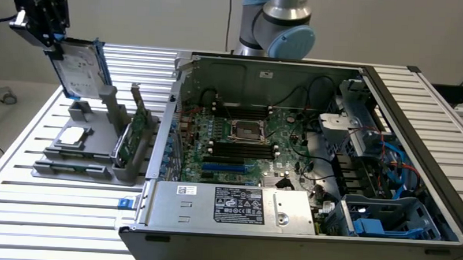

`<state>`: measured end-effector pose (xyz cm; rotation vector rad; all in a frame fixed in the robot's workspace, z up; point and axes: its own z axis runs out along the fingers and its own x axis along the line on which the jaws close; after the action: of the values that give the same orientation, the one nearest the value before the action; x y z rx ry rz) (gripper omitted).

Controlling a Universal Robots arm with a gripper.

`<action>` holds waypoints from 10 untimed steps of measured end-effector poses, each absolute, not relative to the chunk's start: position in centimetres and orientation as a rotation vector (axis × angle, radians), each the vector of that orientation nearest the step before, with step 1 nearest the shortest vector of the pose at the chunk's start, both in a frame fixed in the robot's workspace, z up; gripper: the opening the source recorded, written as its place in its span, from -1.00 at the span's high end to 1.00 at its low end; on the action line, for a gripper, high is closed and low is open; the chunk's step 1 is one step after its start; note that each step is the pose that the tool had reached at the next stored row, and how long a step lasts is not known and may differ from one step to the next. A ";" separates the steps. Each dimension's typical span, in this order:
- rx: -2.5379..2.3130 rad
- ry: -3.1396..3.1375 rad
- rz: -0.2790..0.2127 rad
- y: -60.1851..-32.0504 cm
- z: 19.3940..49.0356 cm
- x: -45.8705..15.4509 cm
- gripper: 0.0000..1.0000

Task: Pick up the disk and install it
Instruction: 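Pick up the disk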

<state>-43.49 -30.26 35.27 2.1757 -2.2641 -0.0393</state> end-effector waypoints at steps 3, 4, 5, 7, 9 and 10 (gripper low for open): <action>2.176 -2.264 -0.039 -30.3 36.6 -43.5 0.35; 2.176 -2.264 -0.039 -30.3 37.1 -43.5 0.35; 2.176 -2.264 -0.039 -30.3 37.5 -43.4 0.35; 2.176 -2.264 -0.039 -30.3 38.5 -43.3 0.35; 2.176 -2.264 -0.040 -30.3 39.4 -43.0 0.35; 2.175 -2.264 -0.040 -30.3 39.8 -42.8 0.35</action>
<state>-42.75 -30.26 39.80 2.1754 -2.2635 -0.0402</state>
